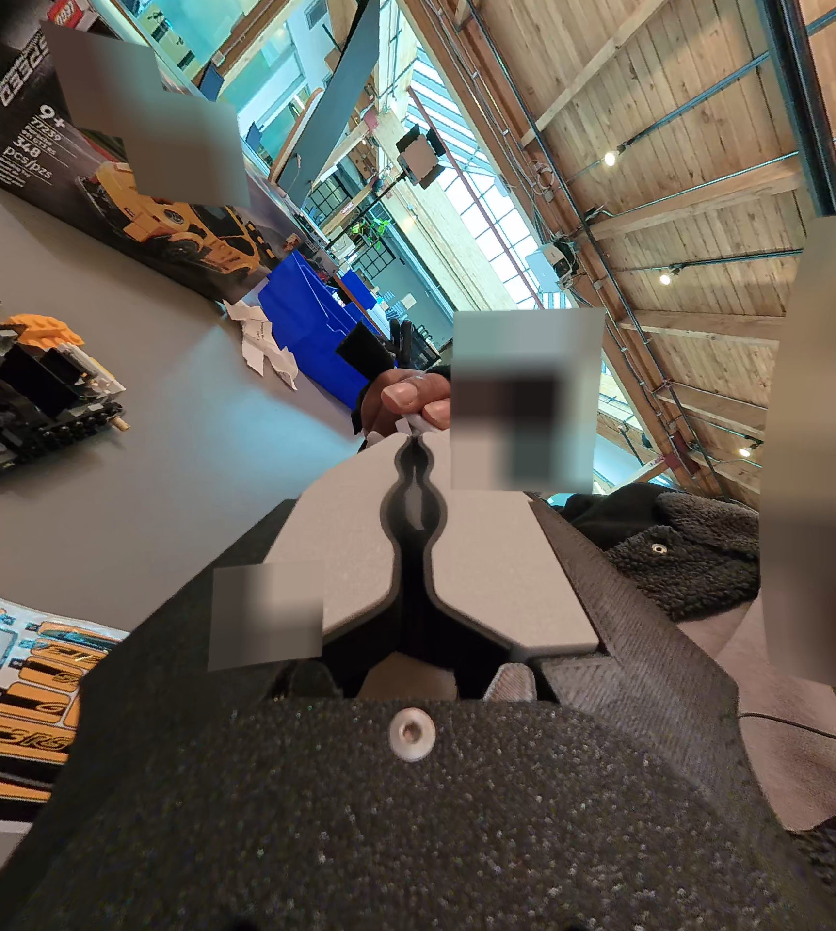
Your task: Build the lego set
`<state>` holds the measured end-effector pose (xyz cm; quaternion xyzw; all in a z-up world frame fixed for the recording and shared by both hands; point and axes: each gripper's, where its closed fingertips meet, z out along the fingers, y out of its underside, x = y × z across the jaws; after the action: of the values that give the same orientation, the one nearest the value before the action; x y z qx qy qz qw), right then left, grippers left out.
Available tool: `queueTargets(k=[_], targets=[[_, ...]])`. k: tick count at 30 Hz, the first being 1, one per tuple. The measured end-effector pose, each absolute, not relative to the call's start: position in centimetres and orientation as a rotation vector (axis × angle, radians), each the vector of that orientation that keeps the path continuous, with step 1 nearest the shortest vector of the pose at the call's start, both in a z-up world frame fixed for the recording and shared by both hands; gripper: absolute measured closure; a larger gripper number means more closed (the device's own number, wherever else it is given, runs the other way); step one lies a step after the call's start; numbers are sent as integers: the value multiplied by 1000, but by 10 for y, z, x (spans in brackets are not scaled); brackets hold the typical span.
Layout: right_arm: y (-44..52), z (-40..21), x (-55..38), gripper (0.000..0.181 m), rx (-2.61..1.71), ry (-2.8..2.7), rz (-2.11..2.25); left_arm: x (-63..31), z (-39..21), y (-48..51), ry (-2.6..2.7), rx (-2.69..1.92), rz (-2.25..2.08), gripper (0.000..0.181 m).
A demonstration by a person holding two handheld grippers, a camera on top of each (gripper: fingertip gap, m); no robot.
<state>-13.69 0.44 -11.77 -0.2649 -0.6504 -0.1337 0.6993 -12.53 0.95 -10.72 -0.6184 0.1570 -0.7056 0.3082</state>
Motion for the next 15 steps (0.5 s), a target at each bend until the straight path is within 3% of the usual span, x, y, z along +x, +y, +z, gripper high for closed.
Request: queueTargets(k=[15], targets=[[7,-116,-135,181,-629,-1433,-251,-127,-110,11,453,-1654,-1799,181]])
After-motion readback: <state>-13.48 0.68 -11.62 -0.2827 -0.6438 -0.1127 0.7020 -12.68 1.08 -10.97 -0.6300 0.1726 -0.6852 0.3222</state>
